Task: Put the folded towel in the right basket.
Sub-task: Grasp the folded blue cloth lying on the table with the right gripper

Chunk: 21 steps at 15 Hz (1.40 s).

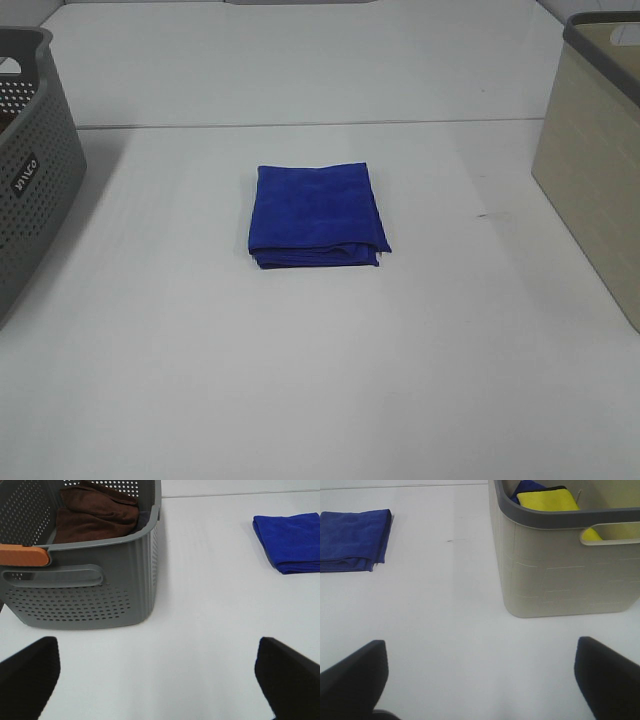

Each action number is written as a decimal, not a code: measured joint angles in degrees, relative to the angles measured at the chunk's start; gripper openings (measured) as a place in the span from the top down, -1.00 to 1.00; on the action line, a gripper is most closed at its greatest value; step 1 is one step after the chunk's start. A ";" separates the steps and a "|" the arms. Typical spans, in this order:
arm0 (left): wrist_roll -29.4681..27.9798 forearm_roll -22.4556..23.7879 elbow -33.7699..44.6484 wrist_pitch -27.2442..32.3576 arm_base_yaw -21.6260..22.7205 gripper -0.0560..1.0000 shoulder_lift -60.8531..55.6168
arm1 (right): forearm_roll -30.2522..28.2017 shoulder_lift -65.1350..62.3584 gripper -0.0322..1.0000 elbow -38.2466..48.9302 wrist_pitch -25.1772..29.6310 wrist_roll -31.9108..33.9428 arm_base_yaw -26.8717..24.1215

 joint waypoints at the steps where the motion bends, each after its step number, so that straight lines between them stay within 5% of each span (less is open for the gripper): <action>1: 0.00 0.00 0.00 0.00 0.00 -0.98 0.00 | 0.00 0.00 -0.92 0.00 0.00 0.00 0.00; 21: 0.00 0.00 0.00 0.00 0.00 -0.98 0.00 | 0.46 5.10 -0.92 -1.78 0.17 1.95 0.00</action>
